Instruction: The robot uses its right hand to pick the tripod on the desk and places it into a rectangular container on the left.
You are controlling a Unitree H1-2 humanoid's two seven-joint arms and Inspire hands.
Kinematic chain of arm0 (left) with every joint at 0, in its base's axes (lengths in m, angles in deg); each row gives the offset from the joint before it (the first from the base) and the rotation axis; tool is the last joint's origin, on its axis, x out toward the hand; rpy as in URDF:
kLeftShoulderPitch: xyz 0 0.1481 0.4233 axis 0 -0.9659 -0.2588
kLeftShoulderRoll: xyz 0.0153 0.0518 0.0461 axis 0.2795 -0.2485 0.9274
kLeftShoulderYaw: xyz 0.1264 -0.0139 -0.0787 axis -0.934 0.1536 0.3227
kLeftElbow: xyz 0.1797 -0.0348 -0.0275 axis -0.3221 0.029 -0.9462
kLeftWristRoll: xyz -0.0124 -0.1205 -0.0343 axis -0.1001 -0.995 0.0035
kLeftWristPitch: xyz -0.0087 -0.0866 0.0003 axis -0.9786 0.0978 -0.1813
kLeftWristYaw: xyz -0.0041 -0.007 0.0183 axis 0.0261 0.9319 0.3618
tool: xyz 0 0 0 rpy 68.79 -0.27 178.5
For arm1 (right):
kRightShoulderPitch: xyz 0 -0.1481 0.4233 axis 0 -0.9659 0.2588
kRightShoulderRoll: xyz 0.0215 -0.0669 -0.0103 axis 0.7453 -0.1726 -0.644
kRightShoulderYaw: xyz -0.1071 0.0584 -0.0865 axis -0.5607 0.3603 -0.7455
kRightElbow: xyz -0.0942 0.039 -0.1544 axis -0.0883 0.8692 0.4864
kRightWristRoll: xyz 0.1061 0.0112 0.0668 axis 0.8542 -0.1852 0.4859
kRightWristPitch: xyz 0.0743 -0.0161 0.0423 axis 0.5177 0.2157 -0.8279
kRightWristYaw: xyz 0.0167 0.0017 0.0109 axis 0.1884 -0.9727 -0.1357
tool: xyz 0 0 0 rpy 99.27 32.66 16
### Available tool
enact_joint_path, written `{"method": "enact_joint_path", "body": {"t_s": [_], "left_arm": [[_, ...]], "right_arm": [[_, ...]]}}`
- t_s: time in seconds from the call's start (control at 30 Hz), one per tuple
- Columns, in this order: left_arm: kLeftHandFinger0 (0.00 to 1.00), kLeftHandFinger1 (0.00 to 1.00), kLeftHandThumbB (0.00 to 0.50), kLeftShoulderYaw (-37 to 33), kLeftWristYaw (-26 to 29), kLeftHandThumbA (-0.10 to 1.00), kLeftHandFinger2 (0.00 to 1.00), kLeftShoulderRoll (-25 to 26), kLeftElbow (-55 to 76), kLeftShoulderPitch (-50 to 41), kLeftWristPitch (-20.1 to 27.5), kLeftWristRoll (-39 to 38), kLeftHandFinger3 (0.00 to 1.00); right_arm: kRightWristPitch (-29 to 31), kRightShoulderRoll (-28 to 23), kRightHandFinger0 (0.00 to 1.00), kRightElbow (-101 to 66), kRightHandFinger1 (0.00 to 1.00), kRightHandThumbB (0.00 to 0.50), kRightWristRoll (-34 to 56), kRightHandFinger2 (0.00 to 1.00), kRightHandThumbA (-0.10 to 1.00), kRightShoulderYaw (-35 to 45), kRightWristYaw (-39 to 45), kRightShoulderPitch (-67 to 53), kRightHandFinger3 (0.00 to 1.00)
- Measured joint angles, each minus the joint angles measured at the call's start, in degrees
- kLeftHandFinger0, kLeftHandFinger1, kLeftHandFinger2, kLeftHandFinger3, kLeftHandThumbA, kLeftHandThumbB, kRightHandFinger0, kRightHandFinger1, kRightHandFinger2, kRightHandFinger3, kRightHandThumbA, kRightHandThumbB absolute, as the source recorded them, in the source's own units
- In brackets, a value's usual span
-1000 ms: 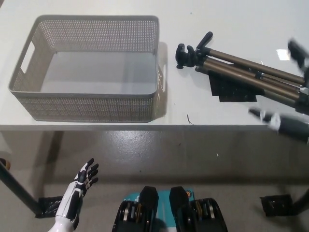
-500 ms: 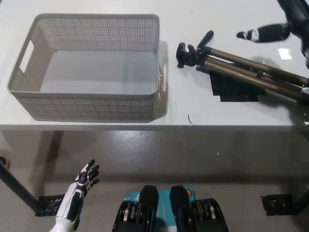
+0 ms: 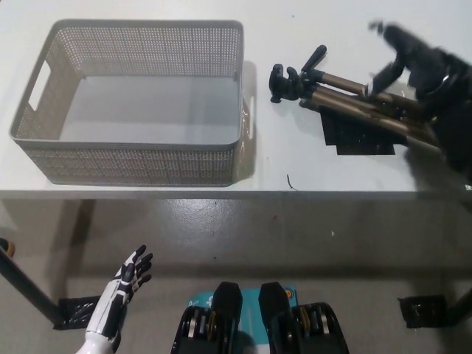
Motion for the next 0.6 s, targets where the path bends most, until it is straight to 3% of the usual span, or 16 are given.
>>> {"method": "enact_joint_path", "body": {"t_s": [0.03, 0.17, 0.4, 0.47, 0.53, 0.57, 0.6], "left_arm": [[1.00, 1.00, 0.500, -0.1, -0.1, 1.00, 1.00, 0.1, 0.0, 0.0, 0.0, 0.1, 1.00], [1.00, 1.00, 0.500, -0.8, -0.5, 1.00, 1.00, 0.8, 0.0, 0.0, 0.0, 0.6, 1.00], [1.00, 1.00, 0.500, -2.2, -1.6, 1.00, 1.00, 1.6, -0.3, 0.1, 0.0, 1.0, 1.00], [1.00, 1.00, 0.500, -2.3, -1.9, 1.00, 1.00, 1.7, -0.3, 0.1, 0.0, 1.0, 1.00], [1.00, 1.00, 0.500, -2.3, -2.0, 1.00, 1.00, 1.8, -0.3, 0.1, 0.0, 1.0, 1.00], [1.00, 1.00, 0.500, -2.3, -2.1, 1.00, 1.00, 1.9, -0.3, 0.1, 0.0, 1.0, 1.00], [1.00, 1.00, 0.500, -2.3, -2.2, 1.00, 1.00, 2.0, -0.3, 0.0, 0.0, 1.0, 1.00]], "right_arm": [[0.3, 0.5, 1.00, 1.9, 1.00, 0.439, 0.0, 1.00, 0.98, 0.0, -0.1, 0.2, 1.00], [2.0, 2.8, 1.00, 9.7, 1.00, 0.496, 0.0, 1.00, 1.00, 0.0, -1.1, 0.4, 1.00], [5.7, 3.8, 1.00, 14.7, 1.00, 0.500, 0.0, 1.00, 1.00, 0.6, -3.8, 1.0, 1.00], [6.1, 3.8, 1.00, 15.5, 1.00, 0.475, 0.0, 1.00, 0.91, 0.5, -4.2, 1.0, 1.00], [6.3, 4.0, 1.00, 16.0, 1.00, 0.464, -0.3, 1.00, 0.72, 0.1, -4.6, 0.9, 1.00], [6.3, 4.0, 1.00, 16.2, 1.00, 0.416, -0.6, 1.00, 0.56, -0.2, -4.9, 0.8, 1.00], [6.3, 4.2, 1.00, 16.4, 1.00, 0.409, -1.3, 1.00, 0.55, -1.4, -5.3, 0.7, 1.00]]}}
